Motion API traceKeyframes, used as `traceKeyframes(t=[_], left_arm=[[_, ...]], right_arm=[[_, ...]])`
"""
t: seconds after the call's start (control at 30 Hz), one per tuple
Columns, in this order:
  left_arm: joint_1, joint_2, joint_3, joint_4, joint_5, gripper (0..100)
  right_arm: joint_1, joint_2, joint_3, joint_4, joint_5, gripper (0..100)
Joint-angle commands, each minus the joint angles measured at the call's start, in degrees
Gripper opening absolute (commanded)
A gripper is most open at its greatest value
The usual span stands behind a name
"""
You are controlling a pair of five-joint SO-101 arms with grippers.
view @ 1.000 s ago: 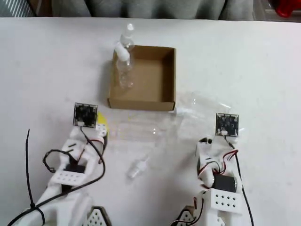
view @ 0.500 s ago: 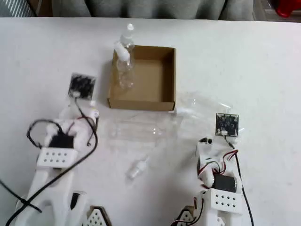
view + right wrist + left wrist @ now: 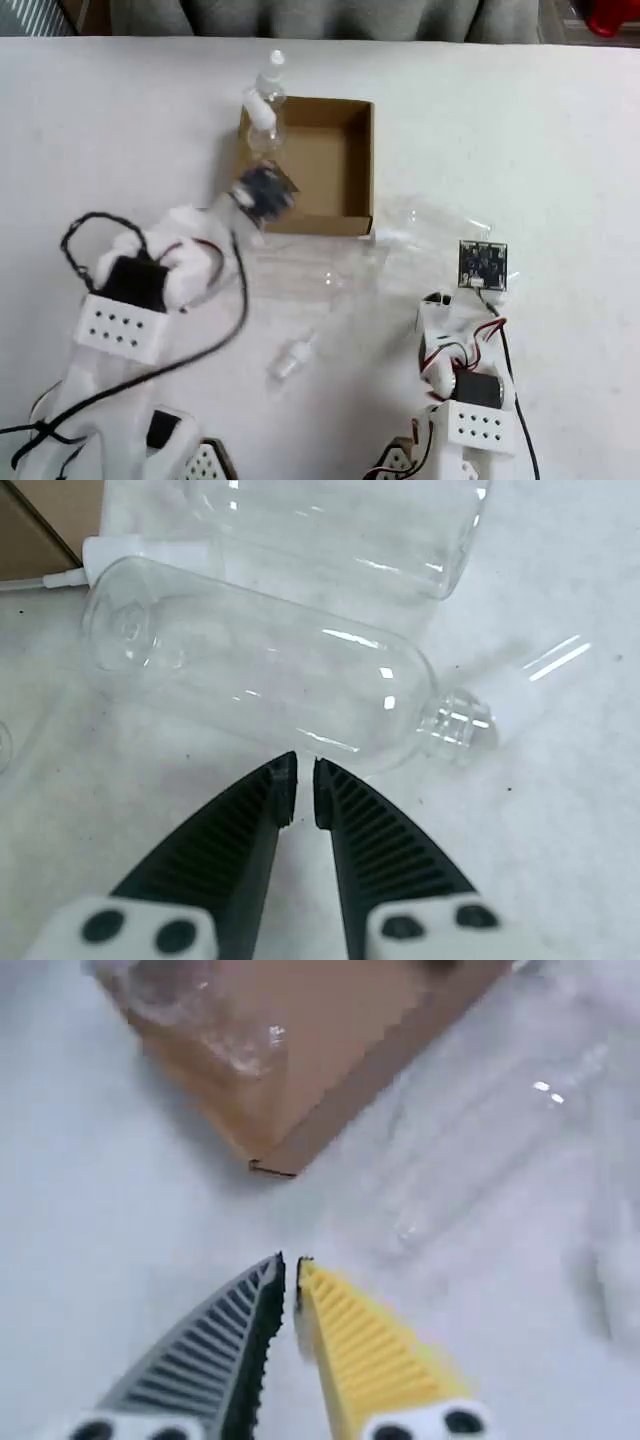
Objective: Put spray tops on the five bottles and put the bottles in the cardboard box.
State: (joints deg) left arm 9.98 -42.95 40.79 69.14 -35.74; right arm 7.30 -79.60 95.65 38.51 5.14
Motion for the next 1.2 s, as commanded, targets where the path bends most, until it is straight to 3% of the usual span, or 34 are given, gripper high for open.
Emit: traceKeyframes(t=[0.0,0.2,0.43,0.83,1.17], left_arm=[[9.71,-1.10,-3.96,5.36,-12.57,3],[16.84,-0.48,-0.97,5.80,-24.88,3],[17.98,10.95,-2.37,-1.76,-25.49,14],[17.98,32.40,-16.35,-2.29,-26.55,23],[18.42,42.15,-23.56,-2.55,-26.55,23]], right_arm=[[0.40,-0.13,0.35,-0.13,0.53,1.6],[0.48,-0.13,0.35,-0.13,0.53,1.6],[0.48,-0.13,0.35,-0.13,0.53,1.6],[0.40,-0.13,0.35,-0.13,0.62,1.6],[0.31,-0.13,0.35,-0.13,0.62,1.6]])
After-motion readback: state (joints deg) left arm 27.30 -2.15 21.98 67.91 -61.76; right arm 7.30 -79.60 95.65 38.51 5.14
